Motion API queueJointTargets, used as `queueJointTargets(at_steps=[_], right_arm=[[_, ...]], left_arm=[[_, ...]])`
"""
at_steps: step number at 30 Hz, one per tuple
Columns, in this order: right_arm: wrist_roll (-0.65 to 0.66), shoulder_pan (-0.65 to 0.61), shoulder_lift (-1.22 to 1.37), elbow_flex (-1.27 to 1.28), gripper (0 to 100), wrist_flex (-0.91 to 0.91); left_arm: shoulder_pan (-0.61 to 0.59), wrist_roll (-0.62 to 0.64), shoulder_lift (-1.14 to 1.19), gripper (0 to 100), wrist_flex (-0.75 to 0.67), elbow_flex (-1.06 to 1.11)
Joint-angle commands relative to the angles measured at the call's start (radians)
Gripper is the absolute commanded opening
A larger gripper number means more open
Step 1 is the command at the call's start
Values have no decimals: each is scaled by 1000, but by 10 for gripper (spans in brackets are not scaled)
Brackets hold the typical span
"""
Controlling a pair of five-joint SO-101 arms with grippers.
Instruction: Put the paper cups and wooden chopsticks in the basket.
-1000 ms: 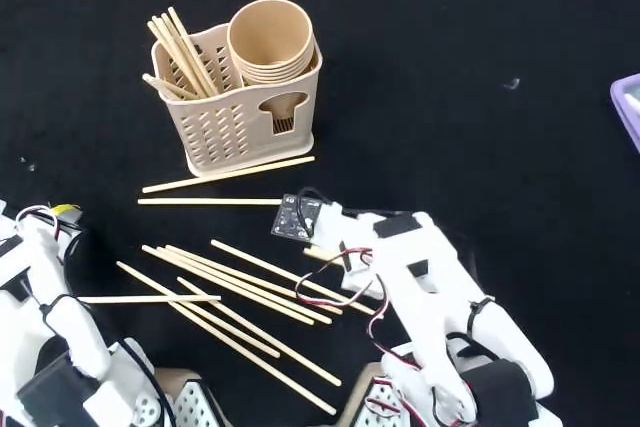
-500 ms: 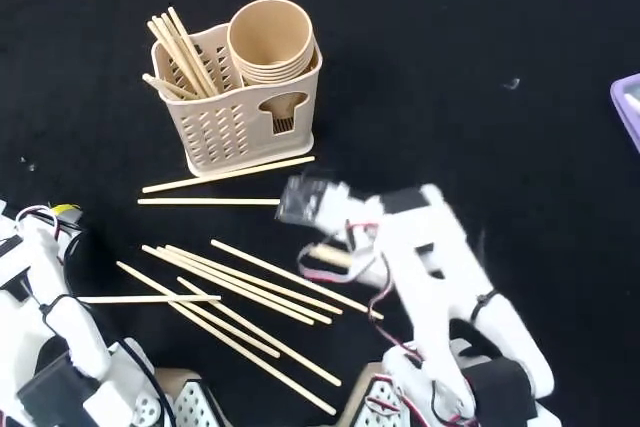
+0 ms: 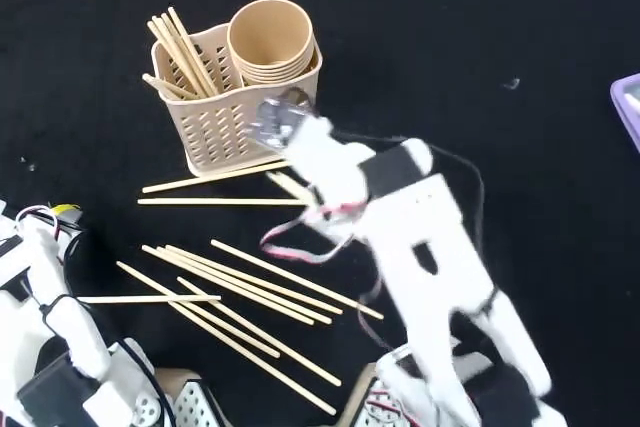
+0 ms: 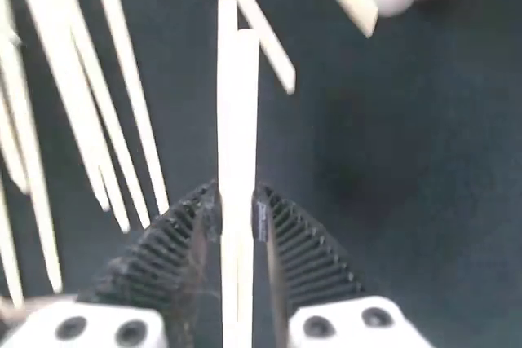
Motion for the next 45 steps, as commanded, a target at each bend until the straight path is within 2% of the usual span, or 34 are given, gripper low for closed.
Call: queueJointTargets(at_steps=[1,6,17,20,23,33,35,38,41,45], right_arm=[[-80,-100,-111,-246,11,-34],[-215,-109,-71,-380,11,-238],[-572,-112,77,-371,11,-980],[-594,-109,143,-371,11,-1143],[-594,-107,219,-372,11,-1232],[-592,-68,389,-320,16,-1237],[-551,-72,380,-302,33,-1195],[-483,-87,344,-305,132,-1056],[-474,-100,249,-302,213,-872],[-474,-81,62,-282,234,-557]], left_arm=[[10,-8,-34,321,-14,-7],[10,-8,-34,321,-14,-7],[10,-8,-34,321,-14,-7],[10,-8,-34,321,-14,-7],[10,-8,-34,321,-14,-7],[10,-8,-34,321,-14,-8],[10,-8,-34,321,-14,-8],[10,-8,-34,321,-14,-8],[10,-8,-34,321,-14,-8],[10,-8,-34,321,-14,-7]])
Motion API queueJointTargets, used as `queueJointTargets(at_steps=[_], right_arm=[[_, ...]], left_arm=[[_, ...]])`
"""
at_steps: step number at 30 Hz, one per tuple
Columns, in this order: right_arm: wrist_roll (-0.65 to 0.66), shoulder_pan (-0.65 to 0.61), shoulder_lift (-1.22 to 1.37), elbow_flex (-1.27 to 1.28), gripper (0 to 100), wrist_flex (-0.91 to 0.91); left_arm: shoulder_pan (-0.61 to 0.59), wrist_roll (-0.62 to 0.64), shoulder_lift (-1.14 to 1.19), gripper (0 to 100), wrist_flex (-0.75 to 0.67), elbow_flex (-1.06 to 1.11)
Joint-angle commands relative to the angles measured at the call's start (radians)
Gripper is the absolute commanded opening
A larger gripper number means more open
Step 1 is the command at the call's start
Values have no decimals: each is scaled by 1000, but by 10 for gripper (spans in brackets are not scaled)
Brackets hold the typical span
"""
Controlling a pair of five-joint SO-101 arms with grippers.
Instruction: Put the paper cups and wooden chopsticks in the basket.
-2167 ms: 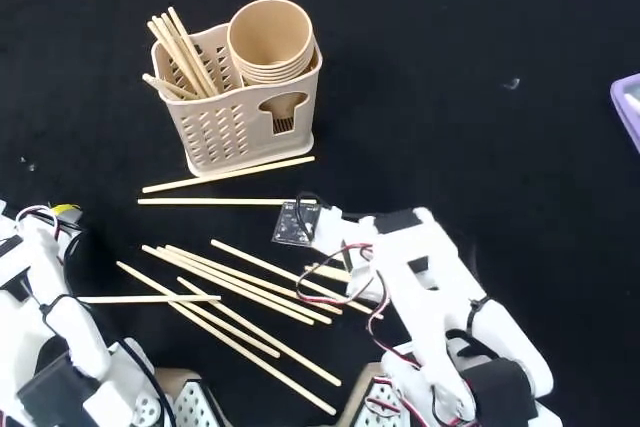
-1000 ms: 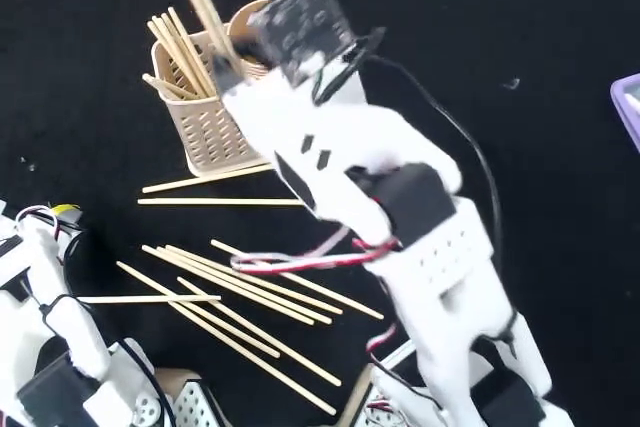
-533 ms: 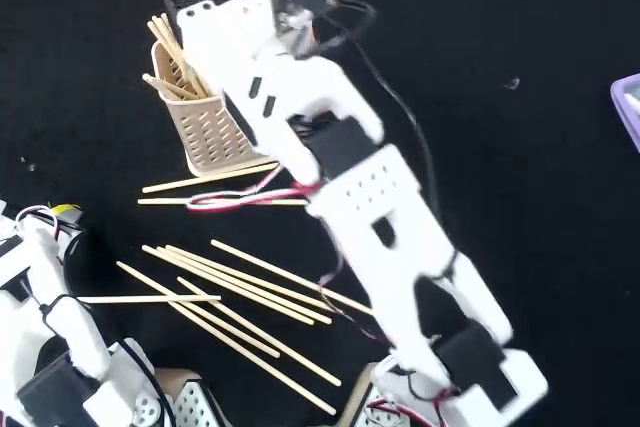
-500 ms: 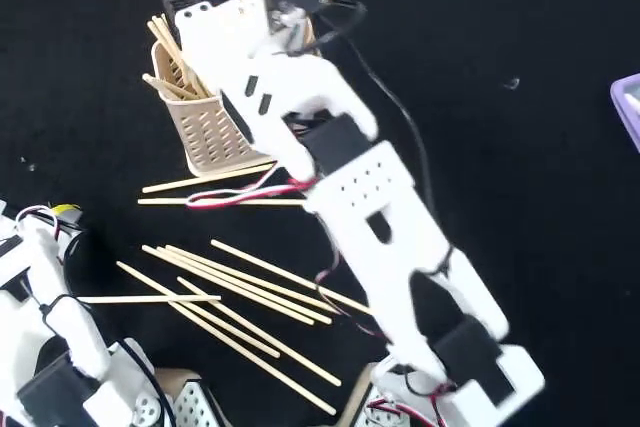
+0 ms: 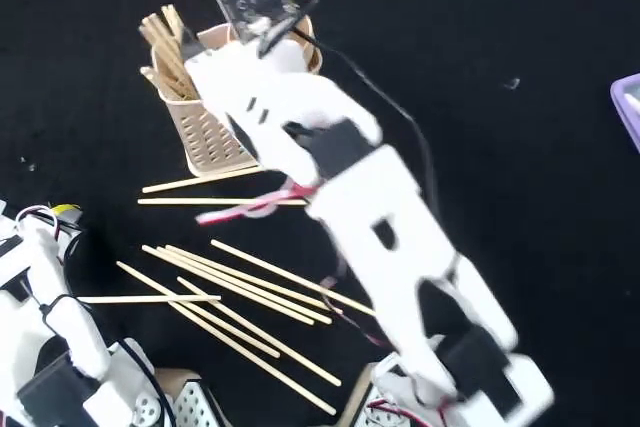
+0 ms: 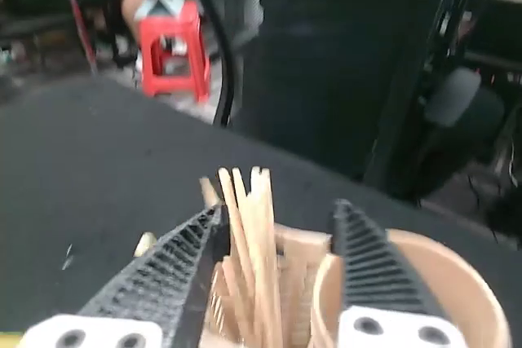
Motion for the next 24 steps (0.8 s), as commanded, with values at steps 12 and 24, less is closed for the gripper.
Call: queueJointTargets(at_steps=[12,24], right_arm=[[61,3,-484,802,235,318],[87,-382,-483,1155,237,109]], left_arm=[[10,-8,-34,321,-14,-5],[10,-8,-34,321,-14,-5]])
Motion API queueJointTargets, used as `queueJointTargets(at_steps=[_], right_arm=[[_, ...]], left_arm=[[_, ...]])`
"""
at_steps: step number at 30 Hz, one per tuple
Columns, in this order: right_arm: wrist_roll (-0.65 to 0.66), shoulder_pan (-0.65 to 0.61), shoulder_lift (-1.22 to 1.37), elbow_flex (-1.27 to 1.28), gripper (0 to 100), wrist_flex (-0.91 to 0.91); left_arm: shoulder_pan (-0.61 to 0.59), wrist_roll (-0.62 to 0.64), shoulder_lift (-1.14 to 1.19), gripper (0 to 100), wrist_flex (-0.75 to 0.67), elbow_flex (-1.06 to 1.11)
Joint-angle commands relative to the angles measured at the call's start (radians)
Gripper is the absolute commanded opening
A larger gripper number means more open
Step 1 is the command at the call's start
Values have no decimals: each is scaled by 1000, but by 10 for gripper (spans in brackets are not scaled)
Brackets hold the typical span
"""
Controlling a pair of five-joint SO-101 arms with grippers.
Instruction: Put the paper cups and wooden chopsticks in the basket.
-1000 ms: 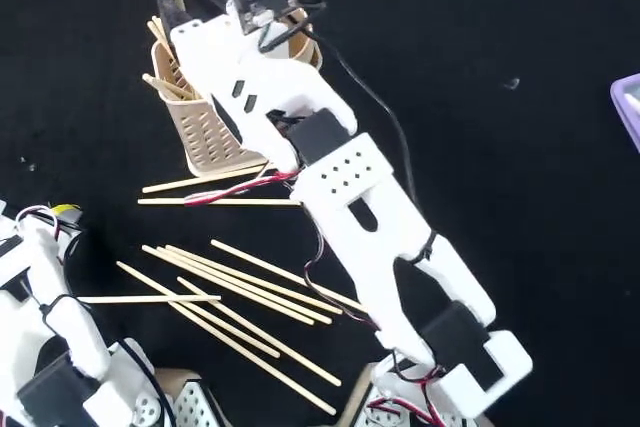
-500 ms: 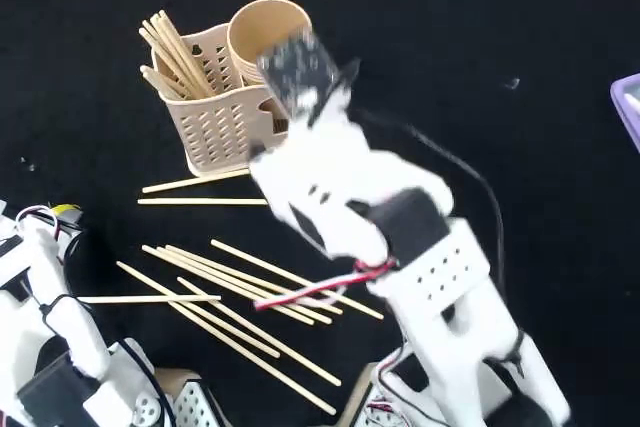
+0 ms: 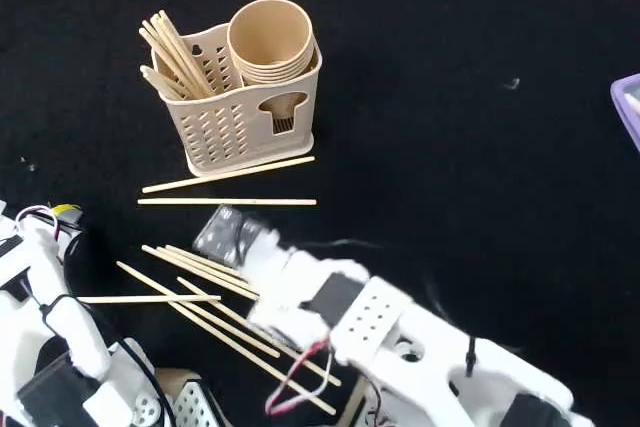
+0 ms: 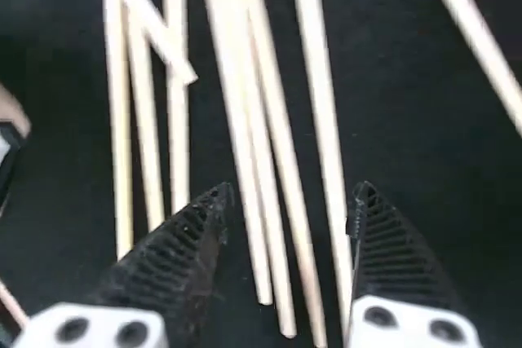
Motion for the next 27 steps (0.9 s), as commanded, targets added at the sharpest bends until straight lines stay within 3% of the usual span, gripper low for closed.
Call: queueJointTargets(at_steps=[1,11,17,20,27], right_arm=[[9,-63,-39,44,237,-81],[14,-64,-16,74,237,-124],[14,-52,220,7,234,-203],[14,12,318,-76,231,-184],[58,201,380,-151,17,-184]], left_arm=[[10,-8,-34,321,-14,-5],[10,-8,-34,321,-14,-5],[10,-8,-34,321,-14,-5],[10,-8,-34,321,-14,-5],[10,-8,-34,321,-14,-5]])
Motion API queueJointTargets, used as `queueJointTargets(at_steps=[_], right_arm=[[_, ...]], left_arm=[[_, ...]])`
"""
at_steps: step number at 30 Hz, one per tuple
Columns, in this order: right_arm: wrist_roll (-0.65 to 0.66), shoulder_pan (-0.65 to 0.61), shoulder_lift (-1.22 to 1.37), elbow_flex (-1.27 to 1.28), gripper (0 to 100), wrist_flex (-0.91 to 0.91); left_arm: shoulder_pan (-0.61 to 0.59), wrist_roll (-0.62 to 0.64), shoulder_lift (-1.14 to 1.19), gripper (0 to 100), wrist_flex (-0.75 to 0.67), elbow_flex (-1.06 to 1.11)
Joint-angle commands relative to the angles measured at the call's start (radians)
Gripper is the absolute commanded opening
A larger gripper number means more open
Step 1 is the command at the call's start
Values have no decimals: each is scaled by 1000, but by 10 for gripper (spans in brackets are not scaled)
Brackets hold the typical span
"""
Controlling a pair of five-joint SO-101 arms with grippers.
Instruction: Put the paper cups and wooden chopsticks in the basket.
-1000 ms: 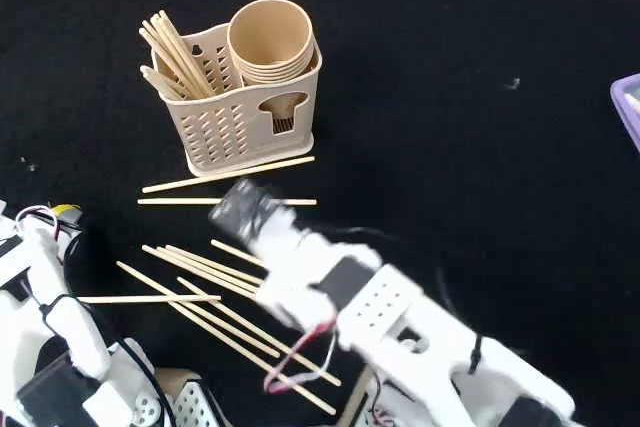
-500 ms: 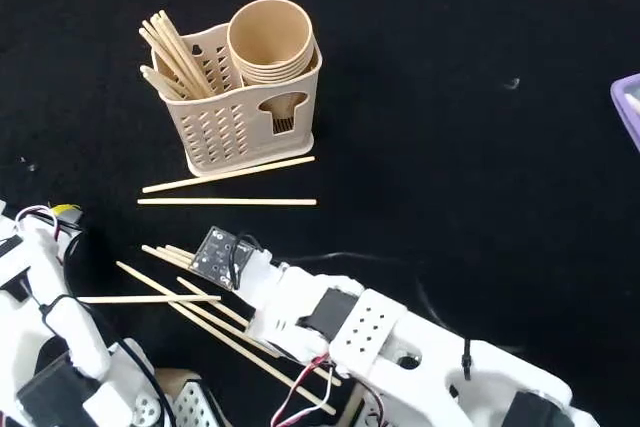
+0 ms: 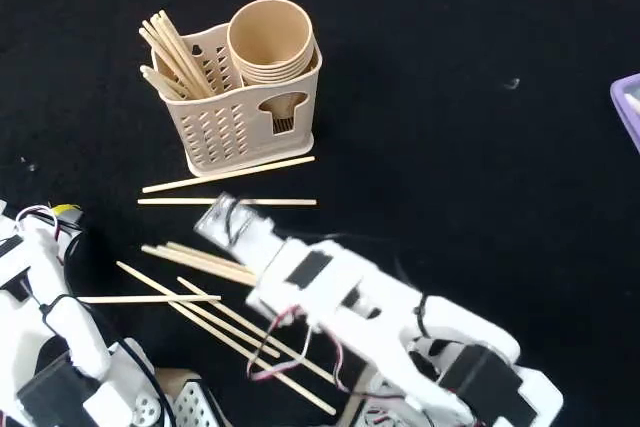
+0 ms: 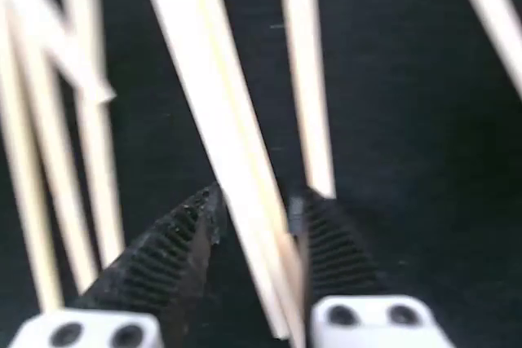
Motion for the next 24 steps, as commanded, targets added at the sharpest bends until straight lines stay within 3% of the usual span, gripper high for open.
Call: queueJointTargets(at_steps=[1,9,15,24], right_arm=[[91,94,1,-64,16,2],[137,64,-18,-62,28,52],[115,-29,-10,-61,211,84],[117,-34,-8,-22,162,12]], left_arm=[[10,-8,-34,321,-14,-5],[10,-8,-34,321,-14,-5],[10,-8,-34,321,-14,-5],[10,-8,-34,321,-14,-5]])
